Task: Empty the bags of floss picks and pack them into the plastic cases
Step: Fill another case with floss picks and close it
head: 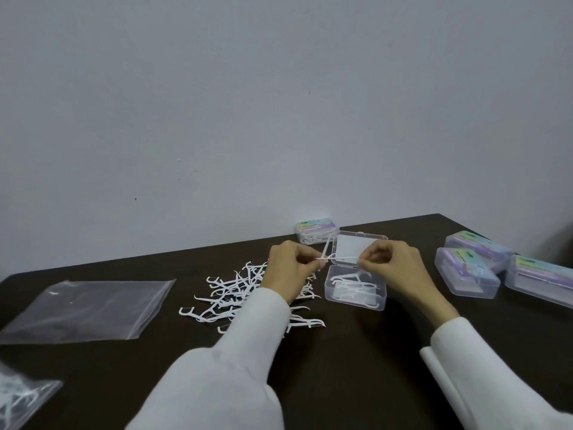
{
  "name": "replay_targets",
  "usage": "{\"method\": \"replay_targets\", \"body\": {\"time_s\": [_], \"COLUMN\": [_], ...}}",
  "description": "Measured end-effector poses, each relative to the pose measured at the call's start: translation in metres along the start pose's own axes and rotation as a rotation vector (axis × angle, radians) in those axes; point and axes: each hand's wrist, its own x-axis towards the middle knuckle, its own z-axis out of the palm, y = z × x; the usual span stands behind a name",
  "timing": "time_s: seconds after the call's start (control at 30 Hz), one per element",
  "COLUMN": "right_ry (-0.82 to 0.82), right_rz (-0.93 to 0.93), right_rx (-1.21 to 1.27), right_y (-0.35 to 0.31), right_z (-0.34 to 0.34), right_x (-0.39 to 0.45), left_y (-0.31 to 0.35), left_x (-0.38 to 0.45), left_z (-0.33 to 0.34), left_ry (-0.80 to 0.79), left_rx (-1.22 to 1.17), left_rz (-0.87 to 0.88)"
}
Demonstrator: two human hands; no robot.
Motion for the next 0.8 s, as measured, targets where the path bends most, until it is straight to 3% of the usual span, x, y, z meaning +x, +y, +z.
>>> {"method": "replay_targets", "body": {"time_s": [0.17,0.33,0.63,0.8], "right_ry": [0.125,0.184,-0.014,-0.035], "right_rz": [-0.028,-0.006,-0.021,-0.075], "right_rx": [0.002,0.047,-0.033,-0.05], "right_y": [0.005,0.004,0.01,0.009], "right_z": [-0.004,-0.01,-0.011,-0.009], "right_x": [0.002,0.0,0.001,0.0], "left_y": [0.01,0.019,0.009,0.007], "left_x": [0.001,0.001,0.001,0.001], "left_z": [0.016,0.039,0.037,0.036], "left_ry": [0.009,-0.074,-0.116,-0.118], "left_rx": [0.028,0.239,0.313,0.334], "left_rz": [0.059,0.109,0.031,0.045]}}
